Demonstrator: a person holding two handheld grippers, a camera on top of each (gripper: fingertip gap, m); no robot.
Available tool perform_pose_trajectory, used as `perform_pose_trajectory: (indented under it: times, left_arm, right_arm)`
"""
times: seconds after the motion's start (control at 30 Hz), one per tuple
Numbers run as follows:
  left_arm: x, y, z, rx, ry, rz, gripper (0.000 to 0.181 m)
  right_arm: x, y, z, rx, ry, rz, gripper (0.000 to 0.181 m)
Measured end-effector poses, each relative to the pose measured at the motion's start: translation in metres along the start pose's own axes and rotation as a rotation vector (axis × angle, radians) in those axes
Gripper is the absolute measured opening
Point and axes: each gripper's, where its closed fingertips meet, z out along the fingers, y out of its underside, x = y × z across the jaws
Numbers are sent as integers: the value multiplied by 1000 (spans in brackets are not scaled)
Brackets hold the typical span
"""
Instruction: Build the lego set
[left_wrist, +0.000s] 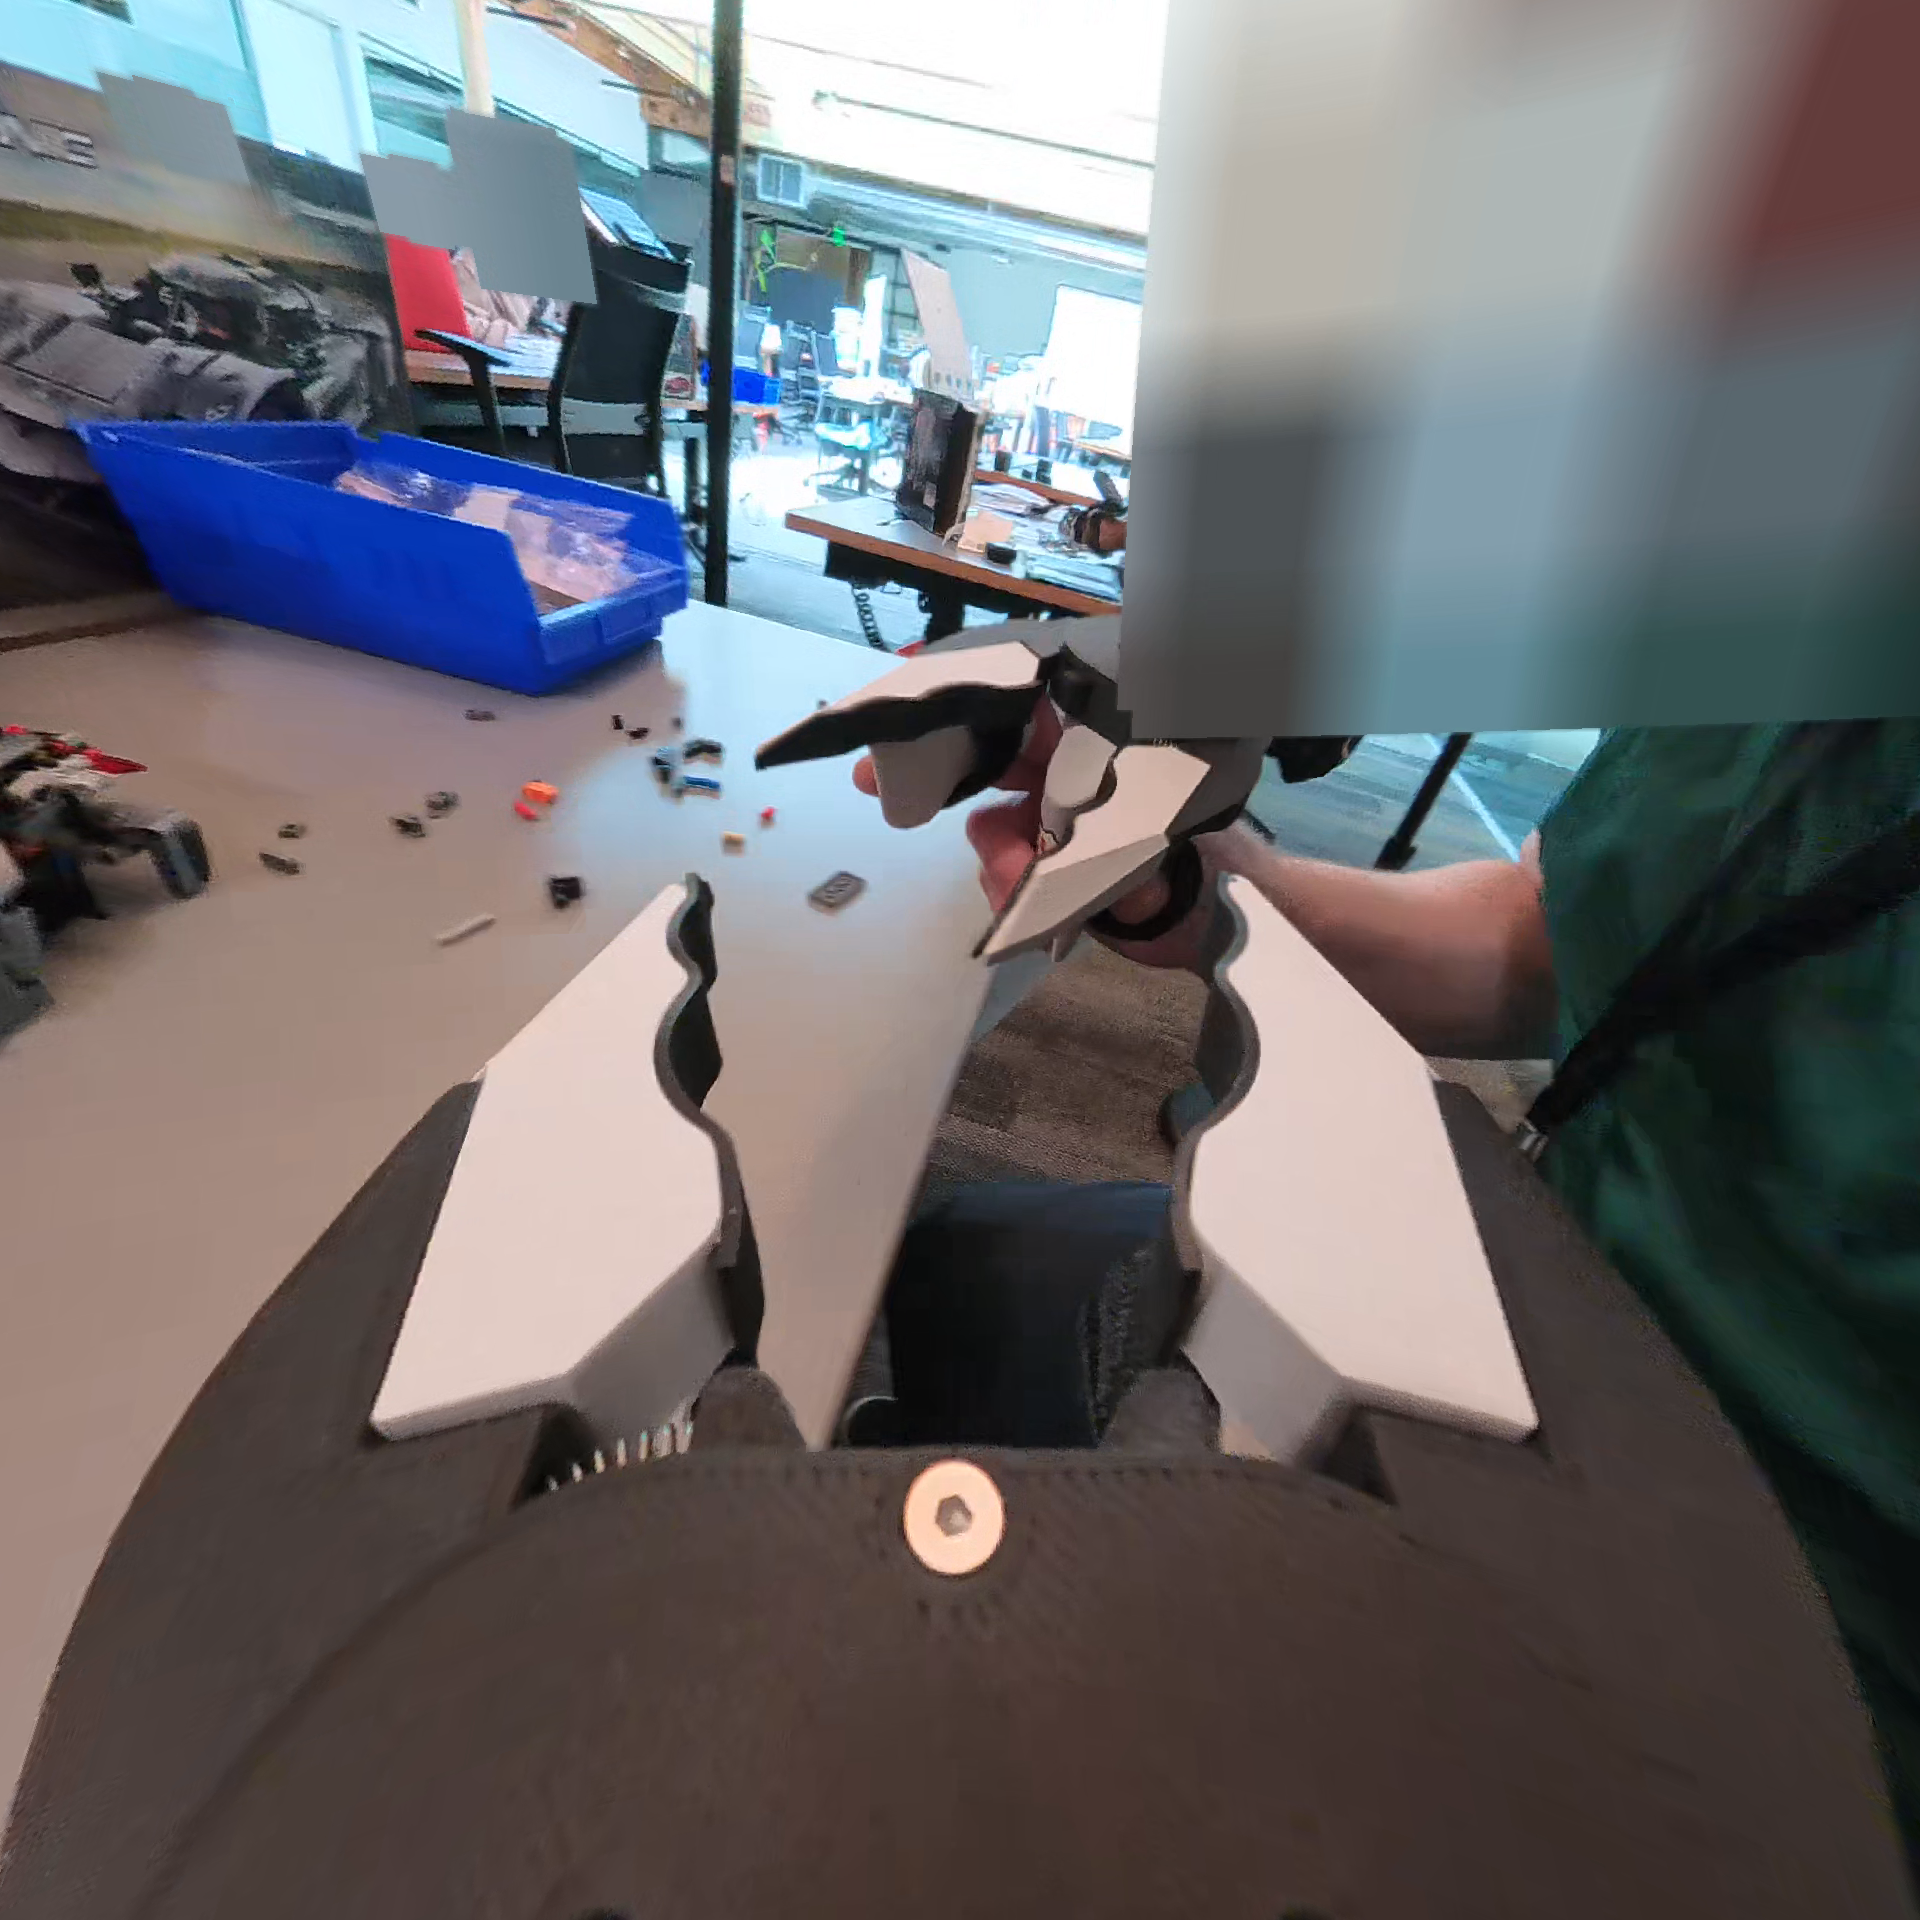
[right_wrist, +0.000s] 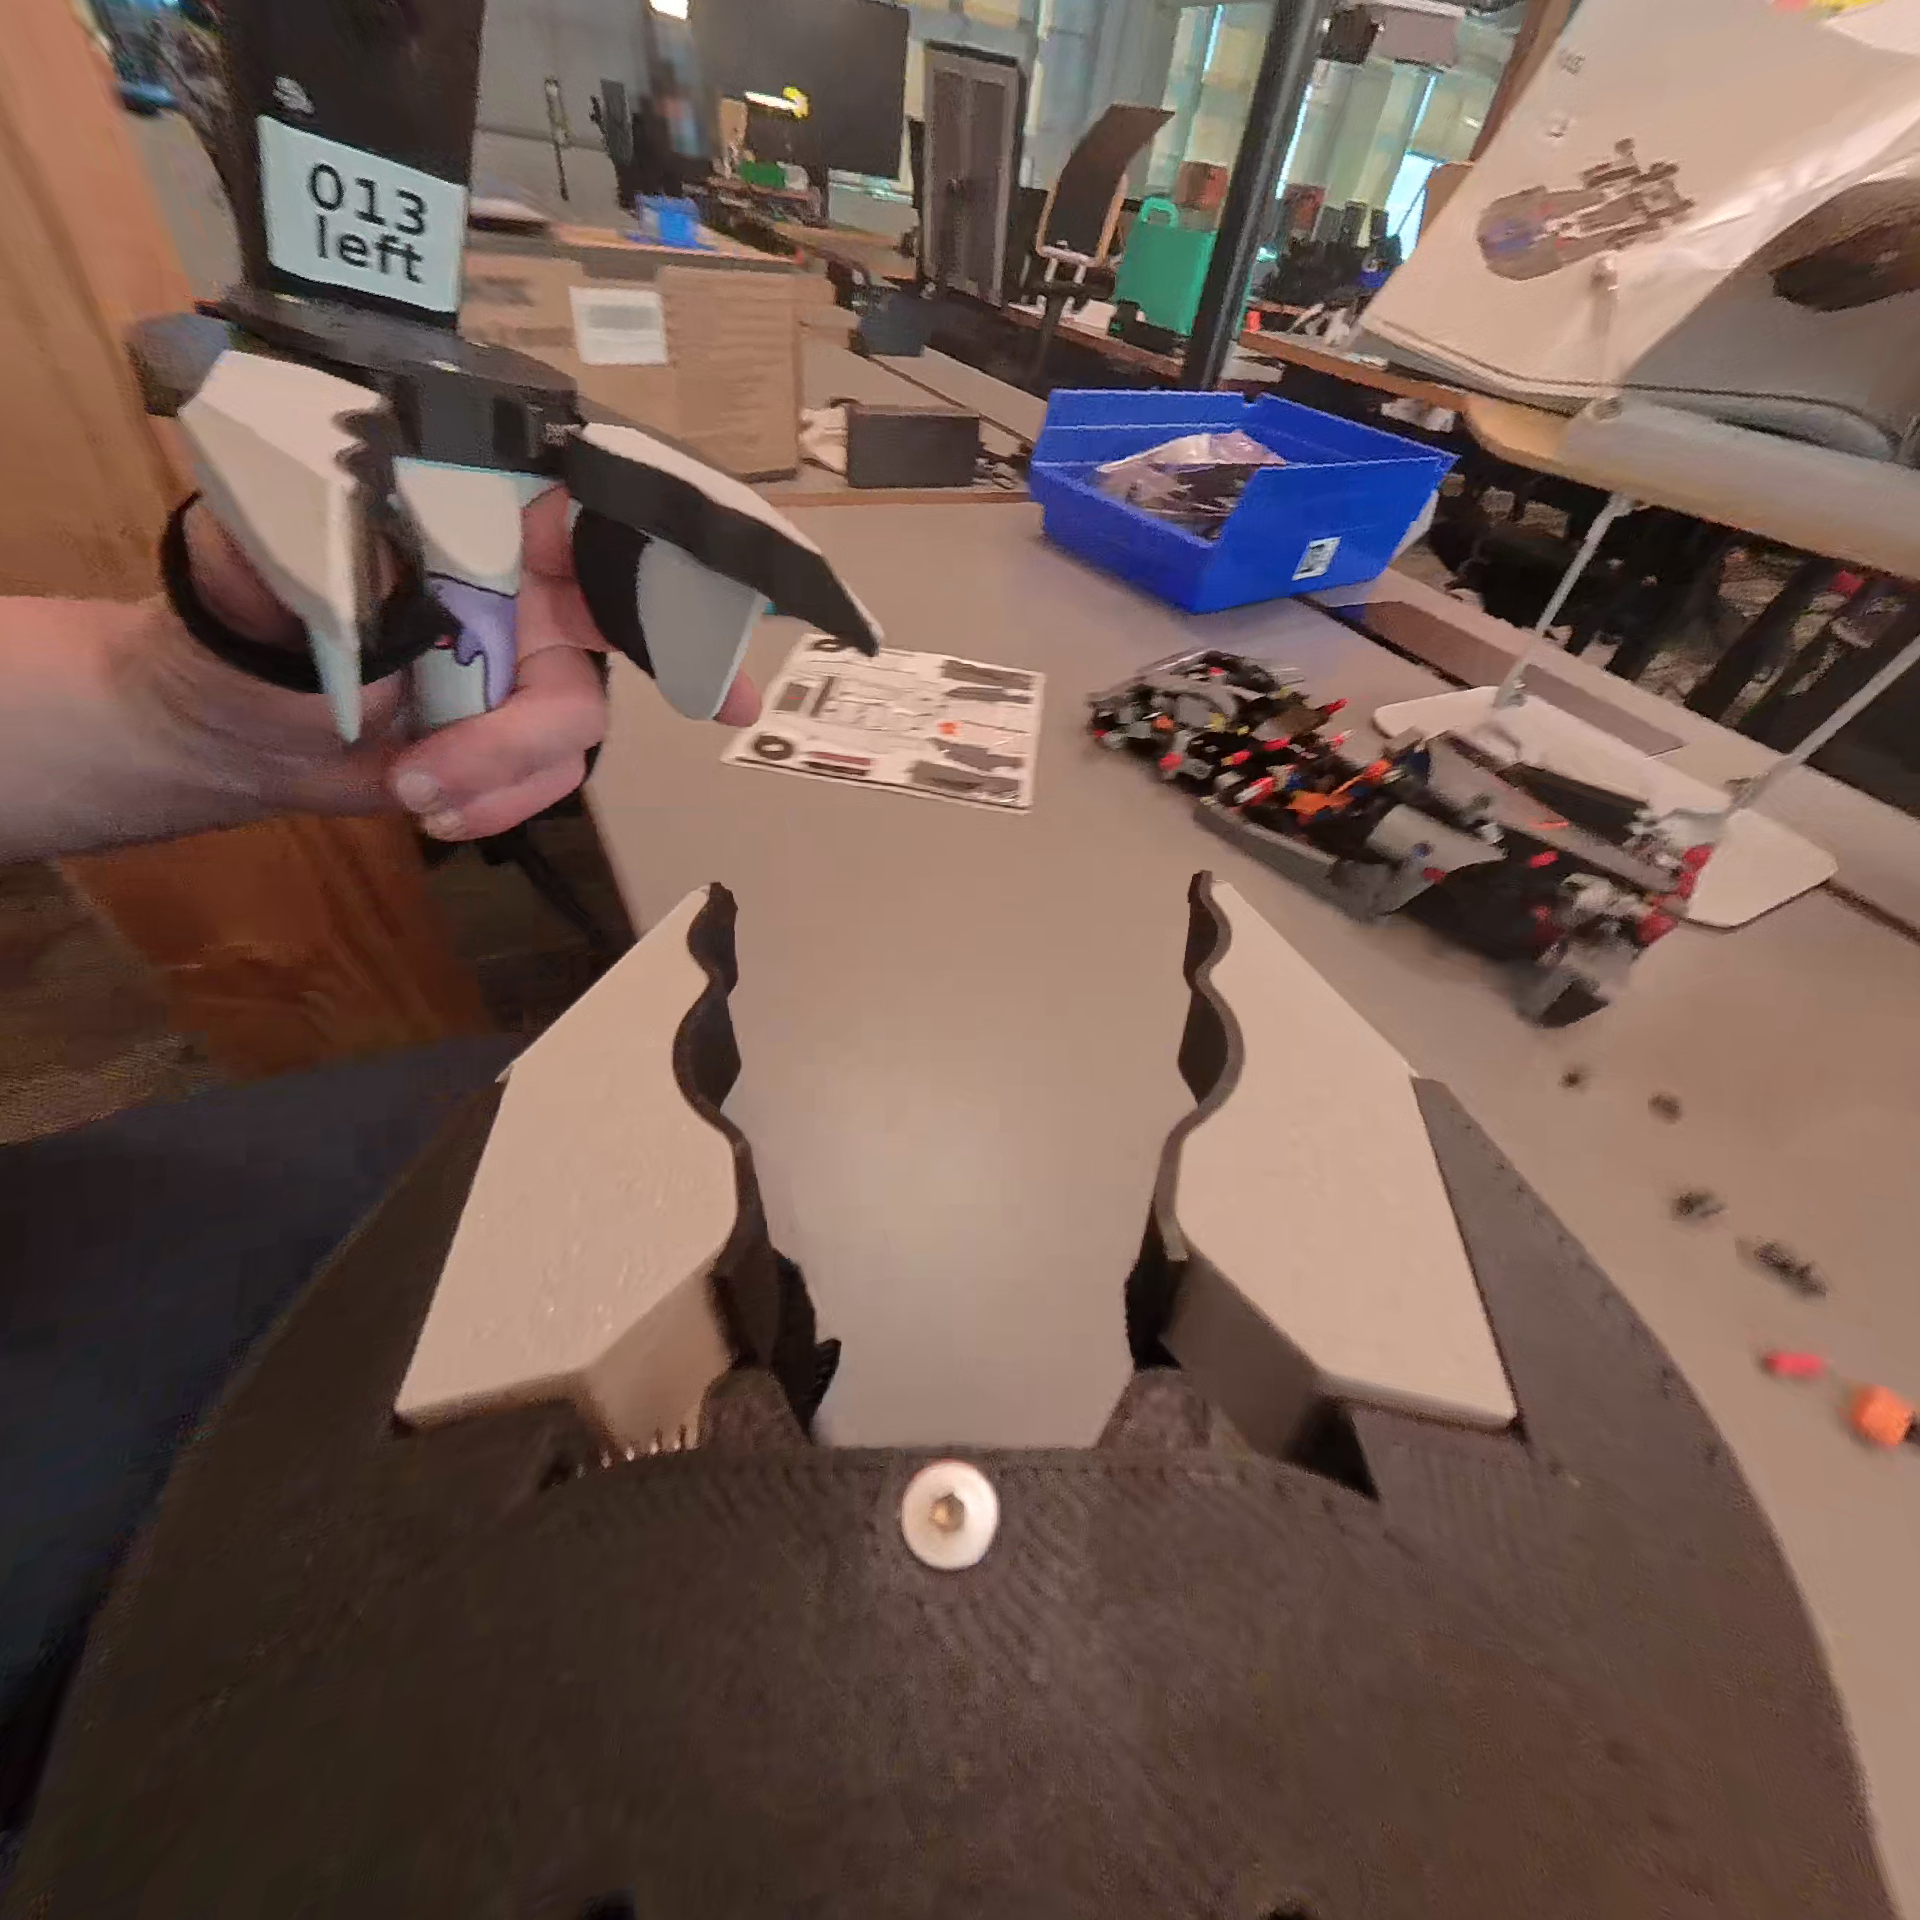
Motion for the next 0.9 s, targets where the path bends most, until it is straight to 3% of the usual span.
perform_pose_trajectory:
  times: [0.1,0.23,0.53,0.6,0.8,0.9]
  left_arm:
    - [-41,0,-1,-33,-52,39,89]
    - [-61,2,-23,-30,-177,38,79]
    - [-71,51,-100,-194,-579,54,73]
    - [-80,50,-115,-198,-638,76,73]
    - [-140,51,-148,-280,-768,108,75]
    - [-171,47,-153,-296,-764,120,72]
  right_arm:
    - [32,-7,36,4,-11,-5,84]
    - [49,-18,73,19,-38,73,85]
    - [26,-11,99,-25,-114,61,90]
    - [23,-10,105,-34,-127,40,90]
    - [28,-14,154,-51,-199,-73,80]
    - [36,-5,179,-72,-247,-83,74]
